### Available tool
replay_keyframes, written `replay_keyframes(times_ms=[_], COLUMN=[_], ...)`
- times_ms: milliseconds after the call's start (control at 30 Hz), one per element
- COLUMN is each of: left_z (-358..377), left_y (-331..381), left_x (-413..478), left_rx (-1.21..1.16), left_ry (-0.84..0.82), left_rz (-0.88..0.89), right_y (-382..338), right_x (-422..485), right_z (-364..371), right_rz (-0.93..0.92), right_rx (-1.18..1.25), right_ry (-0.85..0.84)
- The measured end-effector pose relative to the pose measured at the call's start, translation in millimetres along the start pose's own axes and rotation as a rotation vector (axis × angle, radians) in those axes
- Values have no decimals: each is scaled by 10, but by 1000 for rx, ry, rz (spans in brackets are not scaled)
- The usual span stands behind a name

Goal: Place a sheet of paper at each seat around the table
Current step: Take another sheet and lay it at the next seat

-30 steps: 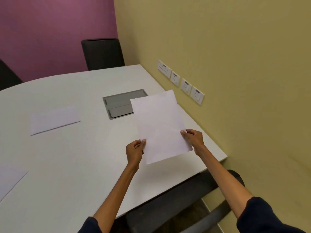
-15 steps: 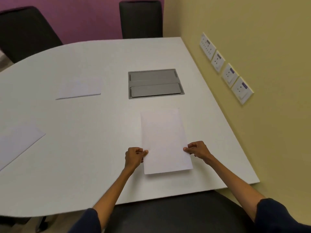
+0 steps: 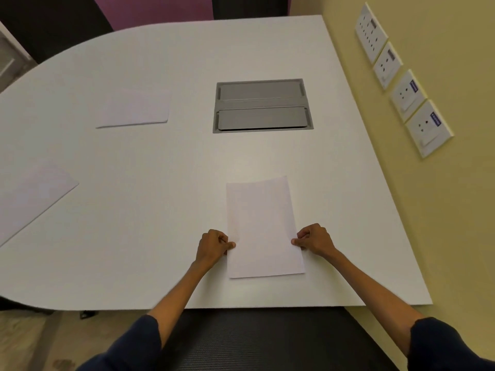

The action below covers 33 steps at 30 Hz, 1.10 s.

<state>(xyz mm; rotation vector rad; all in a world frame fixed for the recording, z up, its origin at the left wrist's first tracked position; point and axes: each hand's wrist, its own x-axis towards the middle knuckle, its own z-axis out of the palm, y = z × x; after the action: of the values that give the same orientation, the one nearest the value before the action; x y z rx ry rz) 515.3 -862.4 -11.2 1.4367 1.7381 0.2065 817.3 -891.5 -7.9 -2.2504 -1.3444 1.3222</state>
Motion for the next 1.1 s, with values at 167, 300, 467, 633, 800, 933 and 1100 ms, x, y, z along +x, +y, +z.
replay_keyframes(times_ms=[167,300,467,633,800,933,1100], left_z=[85,105,82,72,68,58,54], left_y=[76,97,78,37,18,11,3], left_x=[31,41,79,128,162,174,176], left_rx=[74,164,372,445,459,448,443], left_ry=[2,35,4,-33,-43,-70,-77], left_rz=[6,59,173,176,179,177,184], right_y=[66,133,139,152,176,175,182], right_x=[27,22,50,77,91,95,74], right_z=[-5,-5,-17,-17,4,14,29], right_rz=[13,-37,-155,-169,-170,-168,-163], right_rx=[-97,-139,-185,-220,-214,-212,-188], right_ry=[31,77,28,-6,3,11,12])
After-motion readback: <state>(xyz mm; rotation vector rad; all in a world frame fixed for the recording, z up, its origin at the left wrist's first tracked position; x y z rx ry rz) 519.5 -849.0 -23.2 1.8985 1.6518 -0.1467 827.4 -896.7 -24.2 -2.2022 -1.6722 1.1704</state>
